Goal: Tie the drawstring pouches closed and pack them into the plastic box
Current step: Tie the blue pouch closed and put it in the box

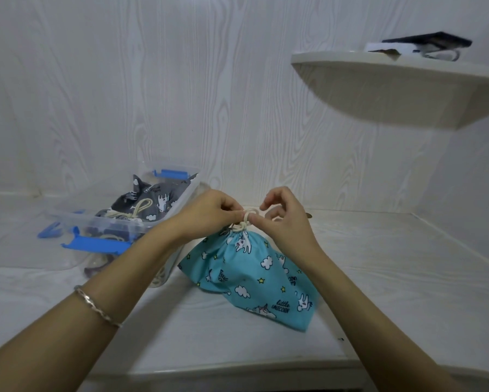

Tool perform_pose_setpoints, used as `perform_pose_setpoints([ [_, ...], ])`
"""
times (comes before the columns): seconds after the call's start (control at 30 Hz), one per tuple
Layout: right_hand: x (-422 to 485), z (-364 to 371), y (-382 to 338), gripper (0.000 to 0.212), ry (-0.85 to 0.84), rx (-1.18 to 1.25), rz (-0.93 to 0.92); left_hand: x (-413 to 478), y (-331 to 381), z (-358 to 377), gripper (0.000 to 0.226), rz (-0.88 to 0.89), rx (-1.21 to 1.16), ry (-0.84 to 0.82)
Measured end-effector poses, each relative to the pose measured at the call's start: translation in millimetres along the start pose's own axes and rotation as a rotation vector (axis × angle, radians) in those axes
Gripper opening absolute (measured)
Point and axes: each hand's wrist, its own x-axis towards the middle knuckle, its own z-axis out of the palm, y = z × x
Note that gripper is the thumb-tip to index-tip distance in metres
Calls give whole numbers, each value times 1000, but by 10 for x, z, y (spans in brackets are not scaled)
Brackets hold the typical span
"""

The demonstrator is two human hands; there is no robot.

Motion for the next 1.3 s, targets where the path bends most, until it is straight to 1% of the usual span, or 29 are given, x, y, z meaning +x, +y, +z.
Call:
perform_pose_setpoints([
  [0.07, 11, 13, 32, 17, 15, -153, -146, -14, -5, 3, 20, -17, -24, -5],
  [0.17, 24, 34, 48, 8, 20, -248, -182, -15, 1, -3, 22, -48, -65, 5],
  [0.3, 12, 43, 44, 16, 112, -268, -208, -15, 24, 1, 24, -92, -104, 16],
  [0.4, -4, 65, 15, 5, 70, -258, -179, -20, 34, 2, 23, -107, -148, 10],
  [0.53, -17, 81, -19, 12, 32, -131, -107, -32, 48, 1, 20, -106, -135, 4],
  [0.63, -19, 53, -8, 8, 49, -151, -82, -59, 59, -44, 15, -80, -123, -16],
  [0.7, -44, -12, 28, 10, 53, -147, -62, -64, 40, -104, 9, -60, -57, 41],
  [0.77, -83, -121, 62, 12, 48, -129, -34, -62, -2, -151, 6, -58, 46, 145],
  [0.83, -113, -233, 114, 14, 34, -75, 34, -51, -38, -148, 11, -92, 89, 213],
  [0.93, -129, -320, 163, 15, 6, 38, 152, -31, -39, -32, 19, -124, 87, 221],
  [1.0, -145, -315, 130, 17, -94, 119, 204, -11, -18, 57, 18, -123, 89, 205],
  [1.03, -164, -296, 104, 25, -183, 140, 229, -2, -12, 84, 16, -124, 96, 202],
  [1.07, -180, -272, 86, 37, -274, 128, 255, 10, -11, 97, 15, -128, 105, 204],
  [1.13, -201, -210, 57, 65, -395, -4, 285, 20, -20, 105, 12, -144, 73, 193],
  [1.17, -194, -178, 52, 74, -409, -95, 277, 19, -29, 108, 10, -148, 27, 179],
  [1.2, -172, -150, 58, 76, -388, -157, 258, 25, -50, 112, 7, -153, -20, 168],
  [1.23, -143, -126, 49, 71, -335, -182, 237, 12, -46, 118, 8, -148, -15, 193],
  [1.3, -64, -99, 17, 55, -180, -181, 189, 7, -62, 115, 26, -135, 199, 328],
])
